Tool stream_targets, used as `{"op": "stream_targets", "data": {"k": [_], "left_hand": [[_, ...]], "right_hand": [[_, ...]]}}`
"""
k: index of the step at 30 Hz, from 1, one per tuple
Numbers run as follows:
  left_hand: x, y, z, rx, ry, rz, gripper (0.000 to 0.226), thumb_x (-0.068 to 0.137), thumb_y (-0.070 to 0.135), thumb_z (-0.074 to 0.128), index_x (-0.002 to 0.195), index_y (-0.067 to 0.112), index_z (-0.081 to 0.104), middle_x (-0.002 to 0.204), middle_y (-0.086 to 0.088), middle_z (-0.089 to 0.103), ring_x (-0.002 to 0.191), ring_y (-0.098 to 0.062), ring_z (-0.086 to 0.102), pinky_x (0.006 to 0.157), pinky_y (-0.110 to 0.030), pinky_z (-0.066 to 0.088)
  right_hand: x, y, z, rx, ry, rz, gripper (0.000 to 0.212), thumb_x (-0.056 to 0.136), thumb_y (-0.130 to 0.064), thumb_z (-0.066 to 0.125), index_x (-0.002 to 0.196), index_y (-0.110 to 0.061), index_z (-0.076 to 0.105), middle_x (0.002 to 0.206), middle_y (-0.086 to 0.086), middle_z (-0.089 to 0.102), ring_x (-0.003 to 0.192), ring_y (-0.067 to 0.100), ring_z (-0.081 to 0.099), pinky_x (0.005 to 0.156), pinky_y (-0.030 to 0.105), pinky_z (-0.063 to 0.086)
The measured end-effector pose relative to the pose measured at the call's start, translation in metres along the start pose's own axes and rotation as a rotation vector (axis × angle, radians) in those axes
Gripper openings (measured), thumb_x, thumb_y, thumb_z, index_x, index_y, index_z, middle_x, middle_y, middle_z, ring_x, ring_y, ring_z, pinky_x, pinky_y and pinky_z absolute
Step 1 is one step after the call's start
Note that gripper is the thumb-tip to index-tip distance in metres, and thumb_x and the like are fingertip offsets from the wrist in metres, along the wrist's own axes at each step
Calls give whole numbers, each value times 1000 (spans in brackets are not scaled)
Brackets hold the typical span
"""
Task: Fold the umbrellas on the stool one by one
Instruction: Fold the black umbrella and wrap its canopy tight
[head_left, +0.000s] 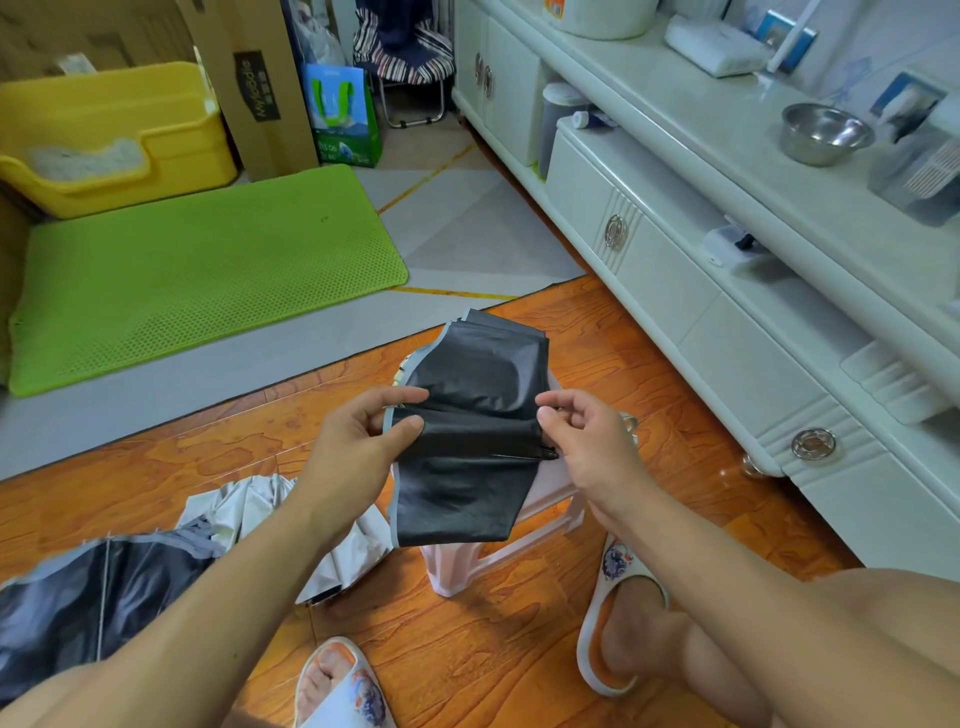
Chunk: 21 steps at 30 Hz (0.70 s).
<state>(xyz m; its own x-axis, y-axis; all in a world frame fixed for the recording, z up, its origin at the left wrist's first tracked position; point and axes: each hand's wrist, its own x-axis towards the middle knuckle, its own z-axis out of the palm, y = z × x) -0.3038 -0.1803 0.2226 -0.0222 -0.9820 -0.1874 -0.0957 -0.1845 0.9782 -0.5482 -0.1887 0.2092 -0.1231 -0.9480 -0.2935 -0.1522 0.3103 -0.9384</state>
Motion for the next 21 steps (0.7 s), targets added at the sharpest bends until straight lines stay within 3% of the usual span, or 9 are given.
{"op": "stream_targets", "data": {"k": [3,6,10,14,15,17,19,21], "left_hand": [[-3,4,2,-3,-26,7,27,96,9,67,105,32,77,75,-22,55,72,-18,58,67,-19,52],[-5,6,3,26,-46,-10,25,96,9,66,106,29,77,72,-7,64,73,-10,65,67,-18,53],[-6,10,3,81,-78,-31,24,95,7,67,101,28,77,74,-1,71,73,-10,68,66,-20,53],[-4,10,1,133,-112,-24,22,95,10,69,98,30,79,70,-15,61,71,-16,61,71,-37,54],[-4,8,0,144,-122,-13,21,95,10,69,99,29,79,67,-10,60,72,-13,61,74,-39,56],[-5,8,1,143,-128,6,20,96,7,67,102,23,77,59,17,59,65,-1,60,69,-21,51],[-6,10,2,136,-128,21,18,96,4,64,103,17,75,56,24,58,60,3,60,59,-9,45],[-6,11,2,139,-119,29,20,96,4,65,101,20,76,61,21,62,66,0,63,63,-11,48]], "right_hand": [[0,4,2,30,-132,144,36,92,-40,66,123,-22,66,114,3,73,109,18,68,104,40,52],[0,3,1,29,-107,133,23,96,-20,67,119,-18,70,110,6,75,109,18,68,105,39,52],[4,-6,-4,56,-51,147,17,96,-3,61,100,-12,75,104,16,74,105,30,68,99,43,56],[4,-5,-2,-92,-41,104,18,98,-10,60,96,-20,75,100,9,74,102,28,69,97,49,56],[3,-5,0,-139,-36,77,16,99,-14,61,97,-22,74,98,7,74,99,26,69,95,48,57],[1,-6,2,-158,-30,41,9,99,-23,63,101,-24,72,96,8,74,95,27,70,91,47,59],[-1,-9,0,-133,-51,53,12,96,-28,67,107,-25,71,98,11,74,98,25,70,93,42,59],[-1,-11,-4,-54,-89,96,17,94,-21,71,111,-23,71,105,19,72,103,28,70,98,40,56]]}}
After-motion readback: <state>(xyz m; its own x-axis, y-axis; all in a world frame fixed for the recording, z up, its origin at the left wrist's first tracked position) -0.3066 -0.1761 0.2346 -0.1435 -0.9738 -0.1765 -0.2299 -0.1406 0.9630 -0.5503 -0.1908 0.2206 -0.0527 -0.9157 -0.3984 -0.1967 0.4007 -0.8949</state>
